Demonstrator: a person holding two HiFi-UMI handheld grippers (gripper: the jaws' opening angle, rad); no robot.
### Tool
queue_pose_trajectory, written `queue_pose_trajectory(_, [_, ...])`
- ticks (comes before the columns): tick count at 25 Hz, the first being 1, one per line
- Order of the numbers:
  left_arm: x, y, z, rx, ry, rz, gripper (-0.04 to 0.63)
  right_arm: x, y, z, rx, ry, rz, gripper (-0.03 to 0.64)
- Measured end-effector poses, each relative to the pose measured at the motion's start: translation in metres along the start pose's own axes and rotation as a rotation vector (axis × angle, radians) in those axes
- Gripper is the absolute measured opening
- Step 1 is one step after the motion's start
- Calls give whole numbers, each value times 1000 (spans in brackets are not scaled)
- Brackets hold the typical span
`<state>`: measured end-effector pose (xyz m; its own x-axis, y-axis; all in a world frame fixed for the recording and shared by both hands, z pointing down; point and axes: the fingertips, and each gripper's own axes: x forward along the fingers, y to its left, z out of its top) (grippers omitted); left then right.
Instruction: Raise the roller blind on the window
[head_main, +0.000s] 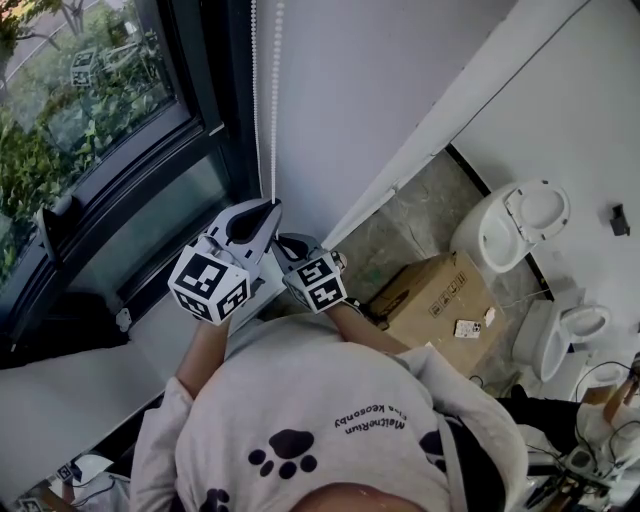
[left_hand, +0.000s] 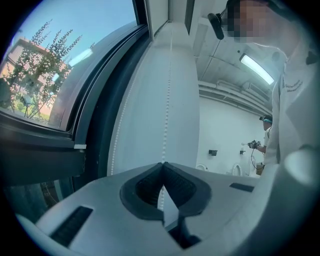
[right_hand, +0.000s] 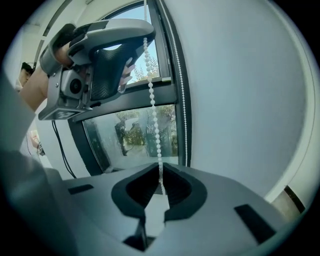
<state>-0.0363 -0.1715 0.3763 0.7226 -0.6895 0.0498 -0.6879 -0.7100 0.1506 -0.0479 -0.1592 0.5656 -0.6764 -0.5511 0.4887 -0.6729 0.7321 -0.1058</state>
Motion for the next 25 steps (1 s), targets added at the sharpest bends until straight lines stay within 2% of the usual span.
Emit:
queue_pose_trajectory(7, [0, 3, 0, -2, -8, 1, 8, -33, 1, 48, -36, -104, -15, 75])
queue_pose_trajectory(15, [-1, 6, -4, -3, -12, 11, 8, -99, -6, 138, -67, -340, -73, 78])
queue_pose_trajectory(21, [0, 4, -4, 8, -11, 12, 8, -138, 9, 211, -117, -515, -44, 78])
queue_pose_trajectory(25, [1, 3, -5, 11, -10, 11, 8, -153, 17, 248, -145, -595, -26, 78])
